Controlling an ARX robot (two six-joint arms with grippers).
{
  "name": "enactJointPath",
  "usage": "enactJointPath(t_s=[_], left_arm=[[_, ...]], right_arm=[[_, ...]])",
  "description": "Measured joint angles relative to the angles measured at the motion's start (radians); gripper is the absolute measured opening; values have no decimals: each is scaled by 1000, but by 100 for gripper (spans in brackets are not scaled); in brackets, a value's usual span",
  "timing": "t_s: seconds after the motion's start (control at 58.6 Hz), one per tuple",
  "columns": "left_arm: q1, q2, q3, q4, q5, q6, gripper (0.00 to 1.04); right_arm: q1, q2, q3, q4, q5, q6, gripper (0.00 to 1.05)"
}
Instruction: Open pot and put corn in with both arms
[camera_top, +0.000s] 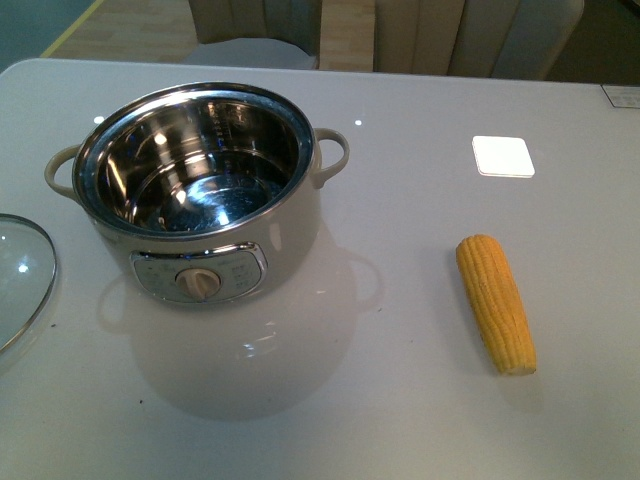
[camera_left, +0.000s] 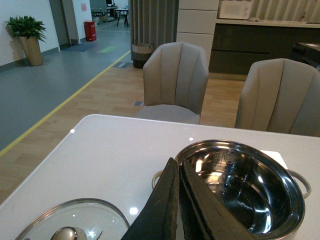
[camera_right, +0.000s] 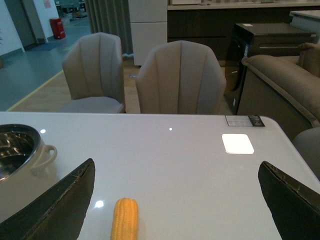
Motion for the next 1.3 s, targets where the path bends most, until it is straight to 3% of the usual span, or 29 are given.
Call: enactJointPath(t_s=[0.819, 0.938, 1.143, 1.296], left_arm=[[0, -314, 0, -308, 0, 0, 3], [0, -462, 0, -477, 0, 0, 3], [0, -487, 0, -487, 0, 0, 3], [0, -488, 0, -487, 0, 0, 32]], right_arm=[[0, 0, 0, 0, 0, 0, 96], [0, 0, 0, 0, 0, 0, 96], [0, 0, 0, 0, 0, 0, 96], [0, 0, 0, 0, 0, 0, 96]])
